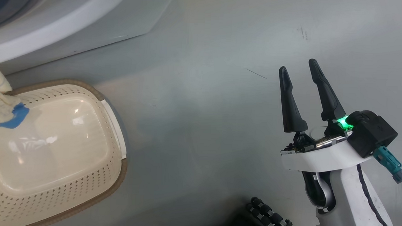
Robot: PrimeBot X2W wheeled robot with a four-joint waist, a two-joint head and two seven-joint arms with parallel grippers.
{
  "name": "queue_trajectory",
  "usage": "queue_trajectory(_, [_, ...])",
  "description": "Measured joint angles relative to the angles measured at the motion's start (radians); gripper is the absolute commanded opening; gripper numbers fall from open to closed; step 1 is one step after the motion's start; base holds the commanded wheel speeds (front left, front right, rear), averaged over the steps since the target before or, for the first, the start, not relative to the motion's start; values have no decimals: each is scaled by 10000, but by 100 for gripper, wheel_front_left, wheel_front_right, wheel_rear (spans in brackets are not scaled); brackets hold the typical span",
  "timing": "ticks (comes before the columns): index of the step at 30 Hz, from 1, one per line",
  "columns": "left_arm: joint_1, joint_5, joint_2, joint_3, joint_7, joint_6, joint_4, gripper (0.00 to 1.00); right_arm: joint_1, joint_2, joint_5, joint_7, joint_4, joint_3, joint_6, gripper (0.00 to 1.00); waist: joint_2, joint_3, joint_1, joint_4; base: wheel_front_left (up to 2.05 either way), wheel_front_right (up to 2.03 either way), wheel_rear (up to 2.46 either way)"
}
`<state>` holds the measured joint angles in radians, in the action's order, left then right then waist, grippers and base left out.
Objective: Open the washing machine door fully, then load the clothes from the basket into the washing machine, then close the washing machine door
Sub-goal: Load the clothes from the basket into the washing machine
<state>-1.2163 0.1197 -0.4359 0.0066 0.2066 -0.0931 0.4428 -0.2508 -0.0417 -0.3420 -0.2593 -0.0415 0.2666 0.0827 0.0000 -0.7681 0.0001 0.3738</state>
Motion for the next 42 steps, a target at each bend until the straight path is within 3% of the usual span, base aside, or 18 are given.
queue_trajectory(10, [-1625, -754, -284, -203, -2140, 102, -570, 0, -317, 12, -113, -2, -19, 21, -148, 100, 0, -585, -1, 258, 0, 0, 0])
queue_trajectory(17, [-1049, -669, -207, -178, -1839, 102, 999, 0, -622, 13, -169, -2, -12, 105, -151, 100, 0, -744, -1, 190, 0, 0, 0])
queue_trajectory(25, [-927, -136, 253, -19, -1233, 104, 1960, 0, -682, 13, -169, -2, 100, 79, -171, 100, 0, -722, -1, 48, 0, 0, 0])
queue_trajectory(26, [-925, -127, 337, -13, -1151, 127, 2038, 17, -682, 10, -169, -2, 113, 65, -232, 100, 0, -705, -1, 17, 0, 0, 0])
queue_trajectory(27, [-919, -77, 408, -15, -1143, 128, 2096, 51, -684, 12, -169, -2, 138, 61, -234, 100, 0, -682, -1, -16, 0, 0, 0])
queue_trajectory(28, [-916, -25, 464, -23, -1152, 127, 2146, 100, -684, 12, -163, -2, 161, 58, -232, 100, 0, -657, -1, -47, 0, 0, 0])
queue_trajectory(42, [2, 10, 840, -230, -2397, 161, 2169, 100, -706, 8, 109, -2, 326, -336, -240, 100, 0, -74, -1, -546, 0, 0, 0])
